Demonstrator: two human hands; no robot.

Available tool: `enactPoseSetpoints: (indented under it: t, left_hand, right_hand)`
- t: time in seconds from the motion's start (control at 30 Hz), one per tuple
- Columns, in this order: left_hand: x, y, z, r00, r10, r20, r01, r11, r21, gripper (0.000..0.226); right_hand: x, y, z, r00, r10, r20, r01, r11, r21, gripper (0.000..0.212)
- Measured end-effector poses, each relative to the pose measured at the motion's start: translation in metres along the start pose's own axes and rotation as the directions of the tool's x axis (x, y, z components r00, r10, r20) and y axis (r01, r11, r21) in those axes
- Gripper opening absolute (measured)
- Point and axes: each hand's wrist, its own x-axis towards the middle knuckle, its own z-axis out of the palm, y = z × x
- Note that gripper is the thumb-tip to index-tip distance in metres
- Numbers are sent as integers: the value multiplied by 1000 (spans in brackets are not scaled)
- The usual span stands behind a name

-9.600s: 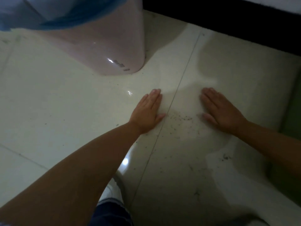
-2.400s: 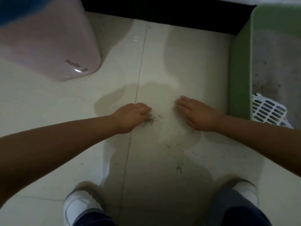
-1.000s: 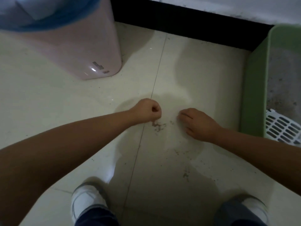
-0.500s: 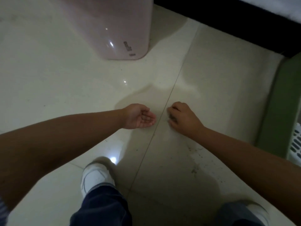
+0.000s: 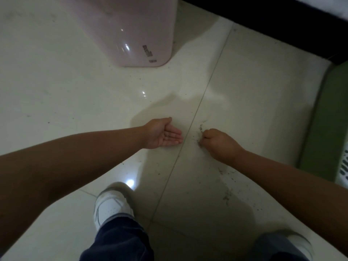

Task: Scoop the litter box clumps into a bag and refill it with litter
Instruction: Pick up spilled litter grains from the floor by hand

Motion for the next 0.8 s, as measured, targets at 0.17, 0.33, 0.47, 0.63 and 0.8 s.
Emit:
enactPoseSetpoints:
  t: [0.17,0.33,0.47,0.63,0.8]
  left_hand:
    - [-5,2,-2,1000,17,-21,-18,999,-36,59]
    - [-11,3,-2,998,34,-52,-37,996,-75,64]
    - [-13,4,-1,999,13,-39,-18,994,-108,65]
    - [-10,2,9,999,43,5,-42,987,-153,56]
    - [-2,4,2,996,43,-75,-47,998,-42,46]
  right_hand:
    - [5,3,5,998,18,59,-14,998,-54,36]
    - [9,-7,-6,969,231,-88,-232,973,10,6]
    - [21,-16,-26,753,657,-36,-439,542,716,16]
    - [26,-39,-58,900,384,205,-401,548,734,16]
    - [20,9,-59,843,532,-75,-470,799,376,26]
